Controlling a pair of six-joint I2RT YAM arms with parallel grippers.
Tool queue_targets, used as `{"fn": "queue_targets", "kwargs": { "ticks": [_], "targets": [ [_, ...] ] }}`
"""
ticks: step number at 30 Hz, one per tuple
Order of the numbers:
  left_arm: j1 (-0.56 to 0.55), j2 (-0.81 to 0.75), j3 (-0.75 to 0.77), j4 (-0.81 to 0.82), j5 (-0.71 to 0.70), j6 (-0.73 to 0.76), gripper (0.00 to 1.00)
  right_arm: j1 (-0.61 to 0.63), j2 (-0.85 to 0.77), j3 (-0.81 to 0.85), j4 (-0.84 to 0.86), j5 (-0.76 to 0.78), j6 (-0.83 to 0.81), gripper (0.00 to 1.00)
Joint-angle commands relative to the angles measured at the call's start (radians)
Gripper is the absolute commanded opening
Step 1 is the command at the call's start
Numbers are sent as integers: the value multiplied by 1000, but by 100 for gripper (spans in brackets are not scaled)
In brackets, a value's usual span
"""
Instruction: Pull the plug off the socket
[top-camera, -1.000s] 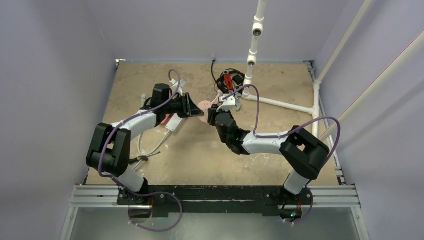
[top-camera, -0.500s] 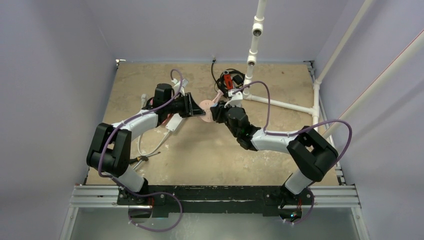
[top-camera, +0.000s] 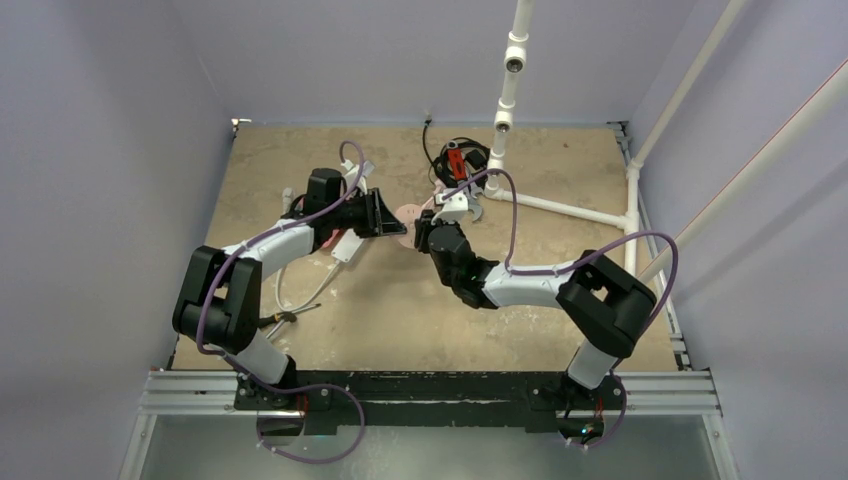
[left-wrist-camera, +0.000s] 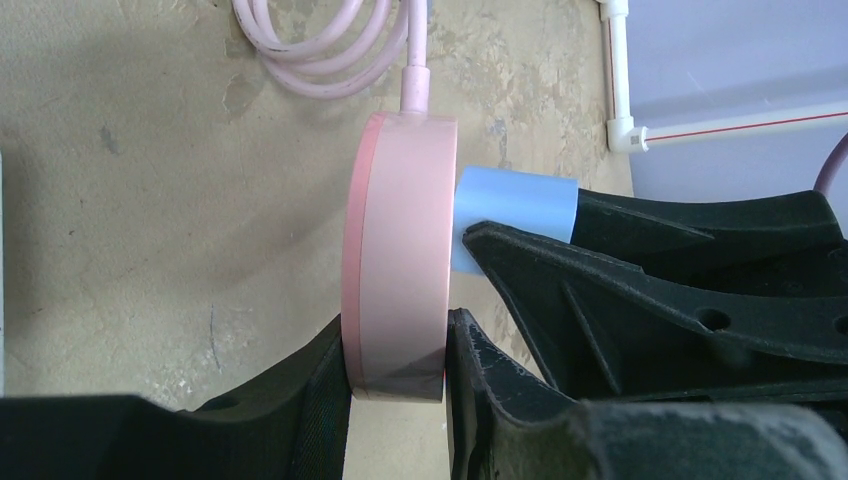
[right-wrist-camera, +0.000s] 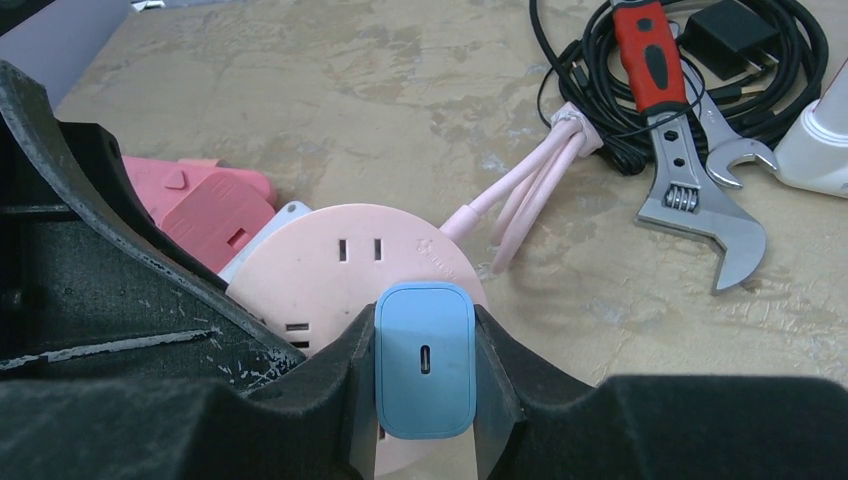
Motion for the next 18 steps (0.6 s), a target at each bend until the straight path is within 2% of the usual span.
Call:
{"fn": "queue_targets", "kwargs": {
  "ticks": [1,6,11,16,18],
  "targets": [
    [-7,-12,25,15,-35,31,0,17,-32,41,27,48,-15,0],
    [-7,-9,29,-5,-55,45,0,-17,-50,24,49,-32,-8,0],
    [-7,-9,38,-28,-75,63,0,-170,-121,-47,111,-239,29,0],
    [-7,-9,38,-27,-73,62,0,-178,-103,-36,100,-254,32,0],
    [-7,-10,38,-26,-72,62,0,-176,-89,-21,86,-213,23,0]
  ]
}}
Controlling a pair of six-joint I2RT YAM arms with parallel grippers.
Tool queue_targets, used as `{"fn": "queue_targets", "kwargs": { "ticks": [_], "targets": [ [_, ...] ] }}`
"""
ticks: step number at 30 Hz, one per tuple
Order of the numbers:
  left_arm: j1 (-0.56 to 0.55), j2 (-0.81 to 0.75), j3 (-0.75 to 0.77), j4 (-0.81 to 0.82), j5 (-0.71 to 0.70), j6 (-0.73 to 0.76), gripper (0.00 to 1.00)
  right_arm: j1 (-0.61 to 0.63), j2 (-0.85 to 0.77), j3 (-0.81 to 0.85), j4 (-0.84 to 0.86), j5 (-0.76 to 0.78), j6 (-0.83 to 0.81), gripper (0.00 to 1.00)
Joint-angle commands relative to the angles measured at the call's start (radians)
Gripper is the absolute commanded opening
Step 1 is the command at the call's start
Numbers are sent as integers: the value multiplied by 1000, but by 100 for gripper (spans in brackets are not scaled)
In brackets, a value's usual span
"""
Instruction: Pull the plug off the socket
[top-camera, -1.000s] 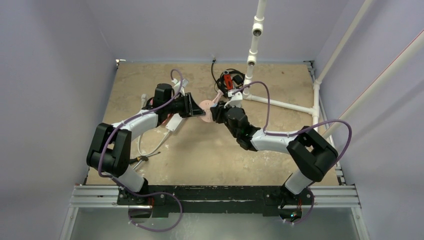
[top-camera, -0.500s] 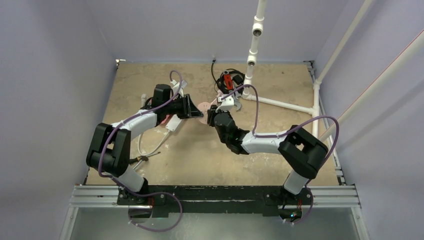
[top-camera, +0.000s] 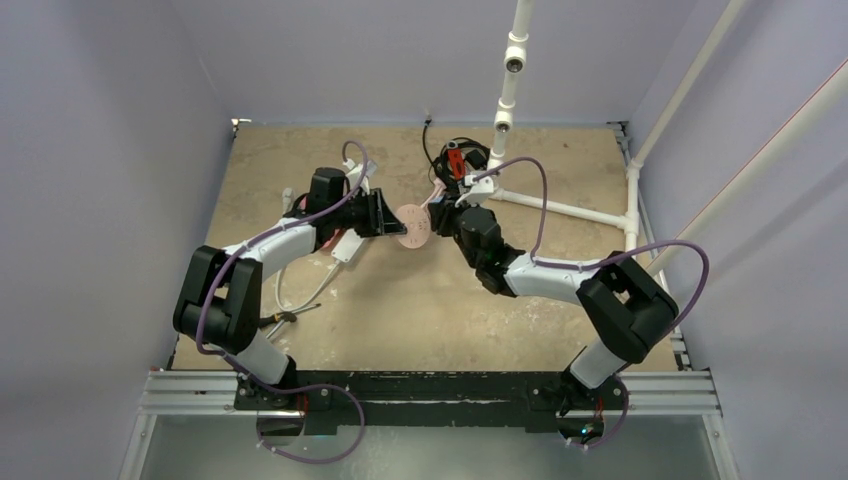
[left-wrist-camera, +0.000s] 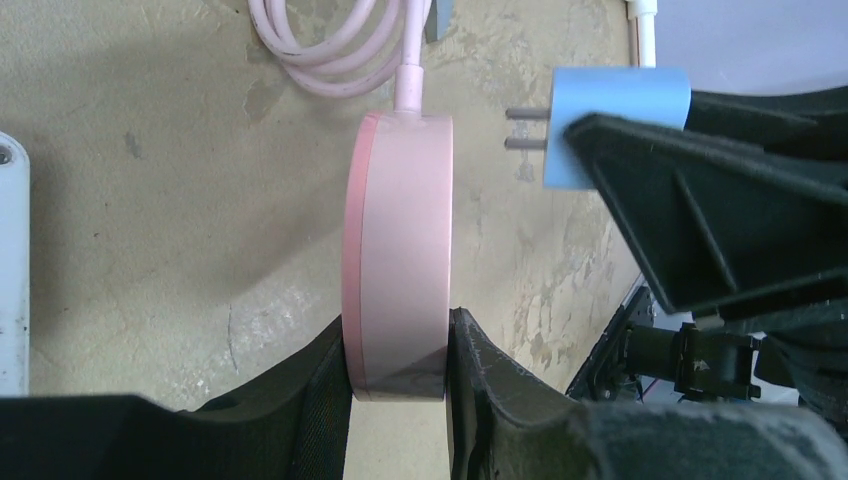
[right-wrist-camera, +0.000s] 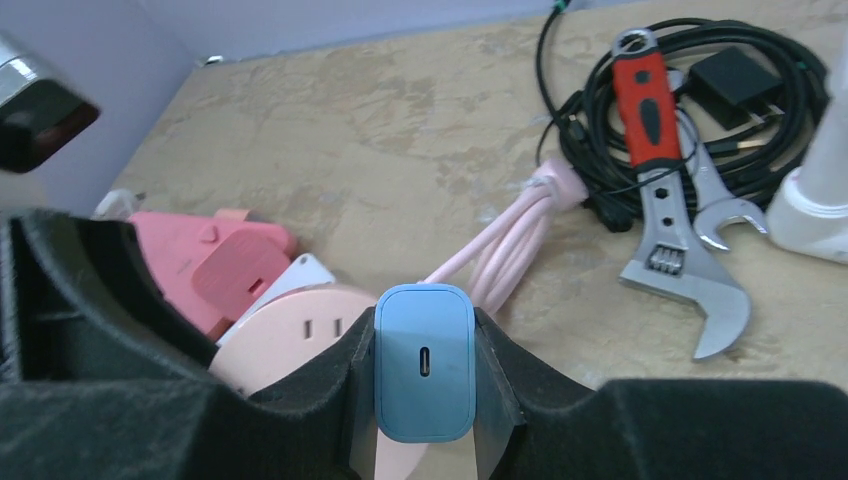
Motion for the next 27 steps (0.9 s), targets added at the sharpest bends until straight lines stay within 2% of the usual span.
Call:
{"fn": "queue_targets", "kwargs": {
  "ticks": [1,11,21,26,27],
  "targets": [
    [7,-10,22,2,-21,27,0,-9,0,37,34,50,-14,0],
    [-3,-3,12,5,-39,28,0,27,-31,19,42,112,-3,0],
    [-129,114,-2,52,-6,-14,0,27,-61,1,42,137,22,0],
    [-149,168,15,39,-9,-15,0,27,-59,7,38,138,24,0],
    [-149,173,26,27,-23,-6,7,27,-59,6,39,135,24,0]
  ]
}}
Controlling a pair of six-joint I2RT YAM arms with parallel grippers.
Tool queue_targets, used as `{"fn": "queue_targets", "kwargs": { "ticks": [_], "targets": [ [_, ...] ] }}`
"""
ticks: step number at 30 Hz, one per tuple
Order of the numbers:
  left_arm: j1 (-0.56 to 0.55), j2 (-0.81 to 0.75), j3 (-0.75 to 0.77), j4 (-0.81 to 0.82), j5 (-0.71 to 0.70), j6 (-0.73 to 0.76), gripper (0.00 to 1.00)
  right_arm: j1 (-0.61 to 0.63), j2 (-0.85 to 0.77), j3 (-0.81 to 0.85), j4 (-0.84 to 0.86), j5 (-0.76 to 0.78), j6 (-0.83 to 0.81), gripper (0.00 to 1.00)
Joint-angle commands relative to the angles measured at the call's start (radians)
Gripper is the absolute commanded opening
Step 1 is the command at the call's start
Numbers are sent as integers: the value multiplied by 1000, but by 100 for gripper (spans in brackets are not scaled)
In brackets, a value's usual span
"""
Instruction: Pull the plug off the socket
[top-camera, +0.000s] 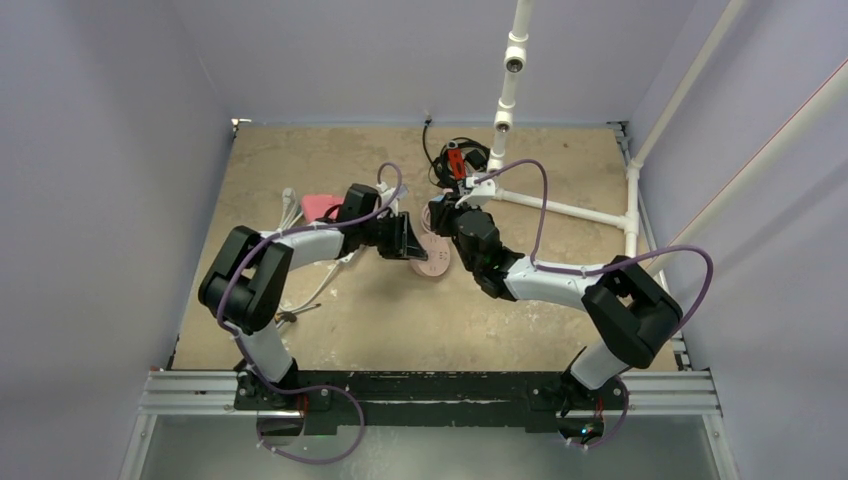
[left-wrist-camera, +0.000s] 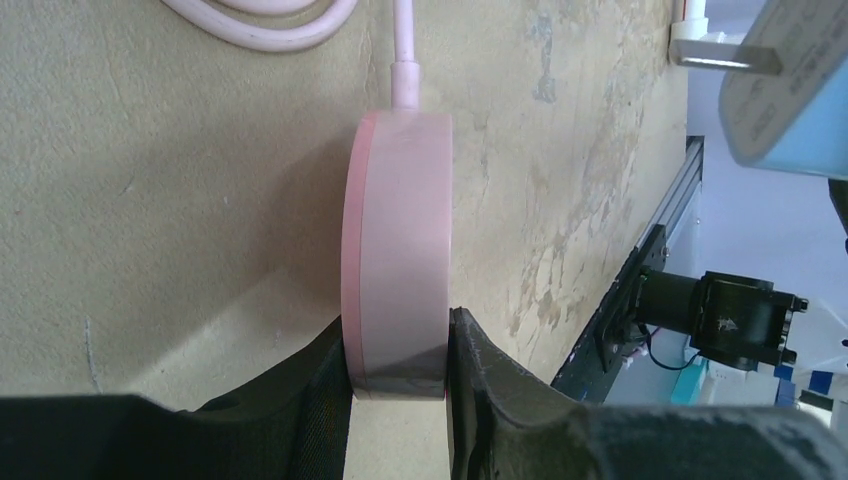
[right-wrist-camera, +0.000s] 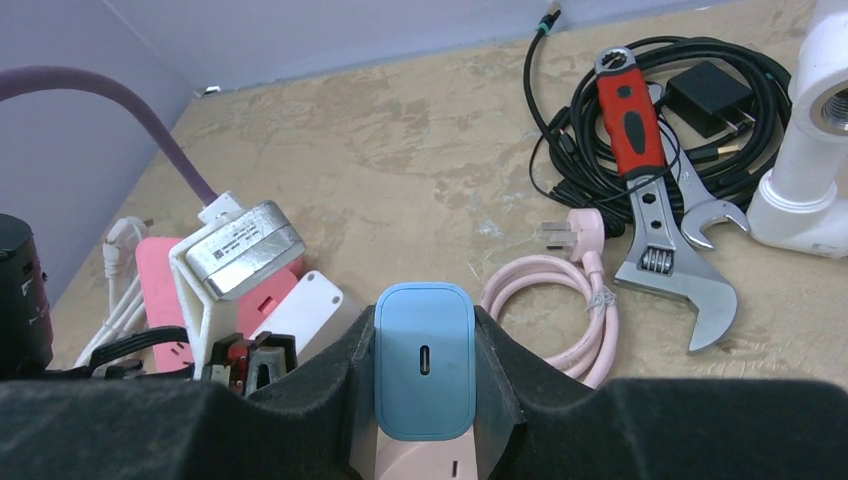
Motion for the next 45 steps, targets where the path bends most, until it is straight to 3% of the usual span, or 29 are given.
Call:
{"fn": "queue_targets", "kwargs": {
  "ticks": [1,3,5,7,11,17,23,29,33,38,45],
  "targets": [
    [-5,25,47,-24,-47,25,20,1,-29,7,36,28,13,0],
    [-5,29,73,-90,-109,59,49,1,-26,9,33,21,14,0],
    [-5,19,87,-121,-147,79,71,1,-25,13,30,21,14,0],
    [-3,-10,97,-145,-190,106,80,1,-30,10,32,23,14,0],
    [17,-104,98,-167,-277,138,89,1,-43,-5,58,4,1,0],
    [184,-300,67,-149,-339,126,91,4,-13,4,102,-123,-46,0],
    [195,-506,61,-207,-584,245,92,84,145,107,68,-238,-113,0],
    [195,-541,59,-223,-635,273,93,111,292,223,-25,-330,-137,0],
    [194,-521,63,-225,-603,267,93,111,345,262,-66,-360,-146,7],
    [195,-517,64,-223,-587,264,93,111,403,309,-115,-365,-146,30],
    [195,-532,62,-225,-601,269,94,111,398,301,-123,-378,-127,77]
  ]
}}
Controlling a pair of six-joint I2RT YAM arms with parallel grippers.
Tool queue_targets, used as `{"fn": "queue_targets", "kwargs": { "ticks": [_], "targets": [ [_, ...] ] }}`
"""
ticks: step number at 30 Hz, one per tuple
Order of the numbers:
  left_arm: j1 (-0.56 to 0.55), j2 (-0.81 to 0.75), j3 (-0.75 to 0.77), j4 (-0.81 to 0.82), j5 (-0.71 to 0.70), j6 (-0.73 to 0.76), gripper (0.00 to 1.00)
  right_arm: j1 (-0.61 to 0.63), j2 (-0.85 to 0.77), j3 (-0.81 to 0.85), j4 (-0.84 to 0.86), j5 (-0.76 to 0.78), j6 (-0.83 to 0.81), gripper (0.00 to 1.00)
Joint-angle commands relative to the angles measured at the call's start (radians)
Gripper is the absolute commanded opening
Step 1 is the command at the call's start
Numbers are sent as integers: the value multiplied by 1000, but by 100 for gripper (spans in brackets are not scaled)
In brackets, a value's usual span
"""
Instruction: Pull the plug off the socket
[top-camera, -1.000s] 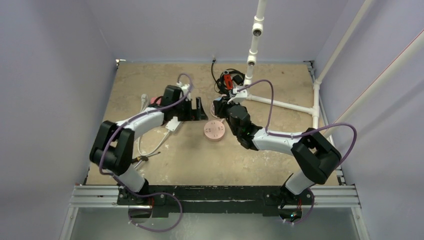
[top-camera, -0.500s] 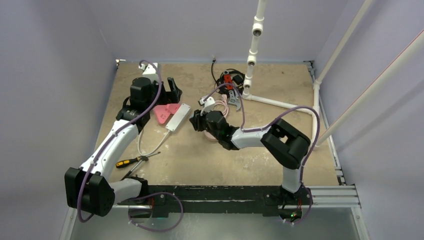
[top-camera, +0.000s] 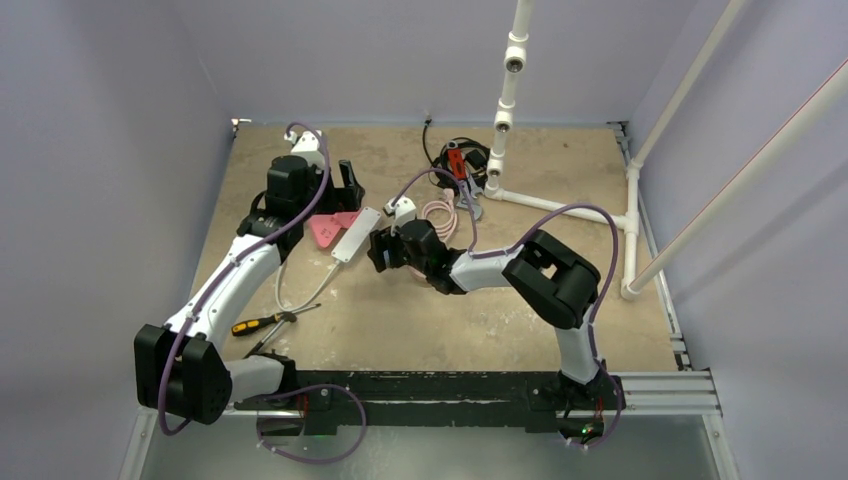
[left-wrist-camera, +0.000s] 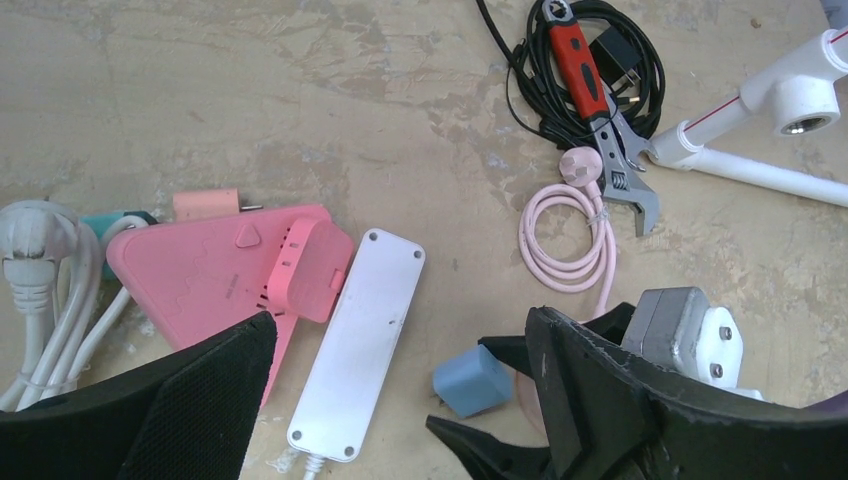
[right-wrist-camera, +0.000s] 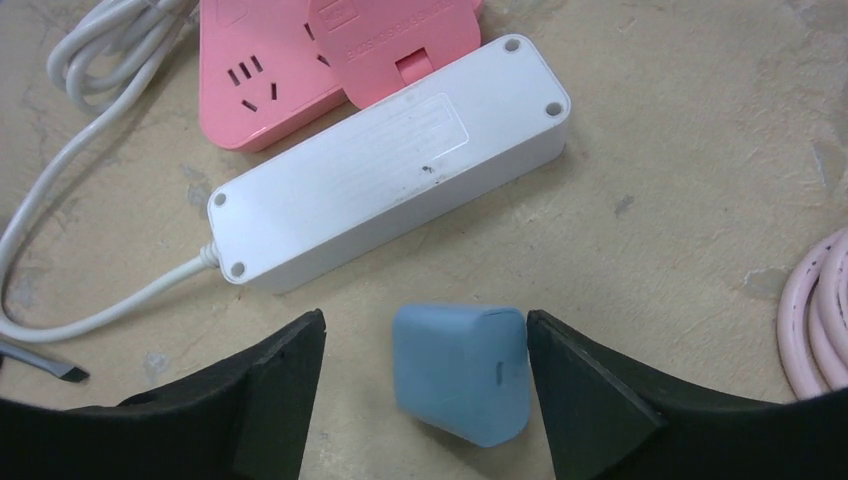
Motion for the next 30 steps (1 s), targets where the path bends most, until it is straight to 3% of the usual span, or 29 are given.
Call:
{"fn": "queue_targets", "kwargs": {
  "ticks": [1,8,17,22,28,30],
  "targets": [
    [-2,-24,1,17,-8,17,94,-2,-29,22,2,-14,4,81],
    [-2,-84,1,8,-90,45,94,-14,-169,-65,68,105,13,99],
    [-3,-275,-81,26,-148,122,99,-197,-504,-297,206,199,64,99],
    [-5,-384,-139,4,-178,135,99,-229,-671,-368,171,429,104,99],
    [-5,-485,-190,-16,-256,131,99,-229,-994,-537,300,559,56,99],
    [-5,-495,-198,-28,-265,131,99,-229,-1077,-590,354,526,21,99]
  ]
}}
